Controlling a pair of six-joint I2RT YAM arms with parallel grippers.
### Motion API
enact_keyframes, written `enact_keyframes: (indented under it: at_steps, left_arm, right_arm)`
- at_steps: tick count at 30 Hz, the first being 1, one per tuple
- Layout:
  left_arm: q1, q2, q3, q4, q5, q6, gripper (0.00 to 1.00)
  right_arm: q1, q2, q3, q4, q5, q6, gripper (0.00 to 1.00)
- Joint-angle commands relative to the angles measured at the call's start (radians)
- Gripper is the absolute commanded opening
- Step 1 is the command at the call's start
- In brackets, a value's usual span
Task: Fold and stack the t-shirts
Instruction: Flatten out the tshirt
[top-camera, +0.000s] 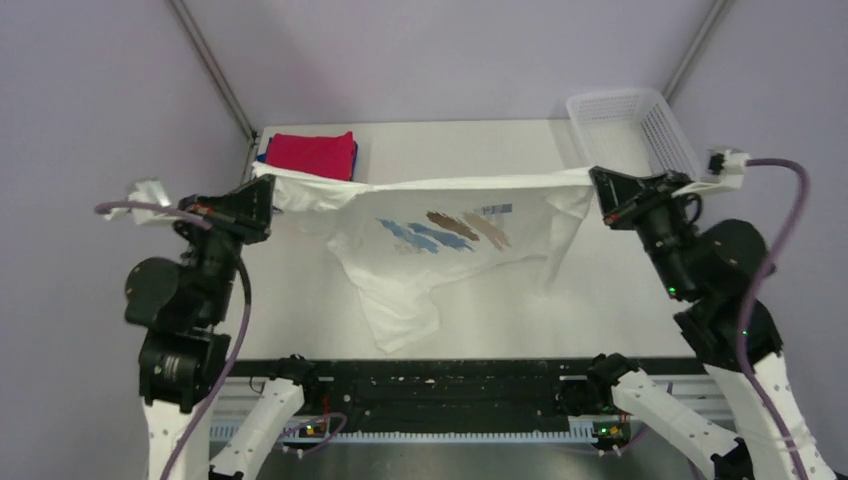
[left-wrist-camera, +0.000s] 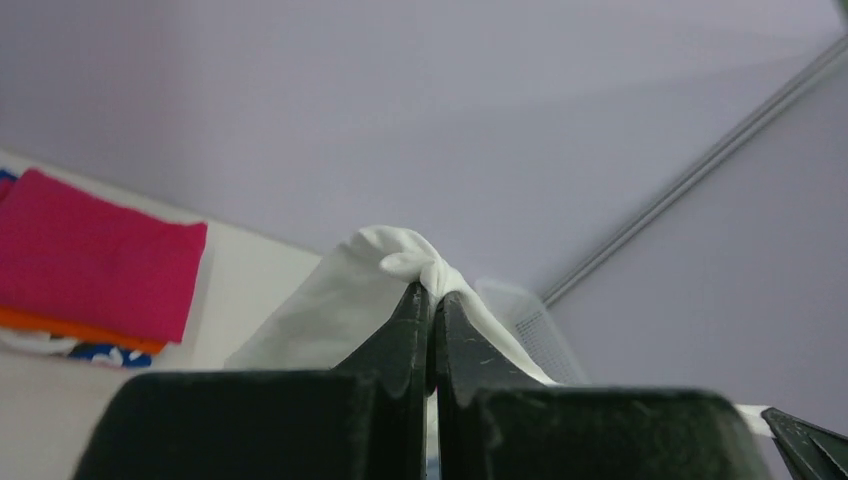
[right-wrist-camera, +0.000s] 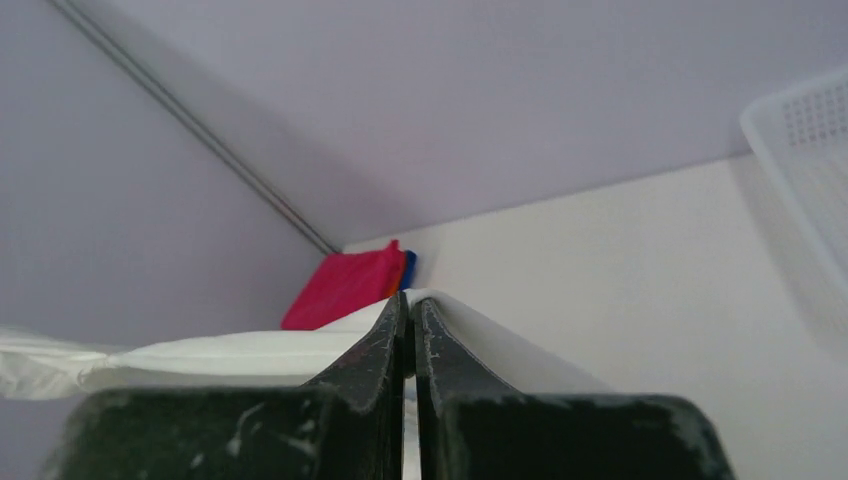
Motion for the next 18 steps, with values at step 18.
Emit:
enact_keyframes:
  at_steps: [18]
  left_arm:
    - [0.056, 0.180, 0.716, -0.019, 0.174, 0.103, 0.00]
  right_arm:
    - [0.013, 0.045, 0.630, -0.098, -0.298, -0.199, 0.00]
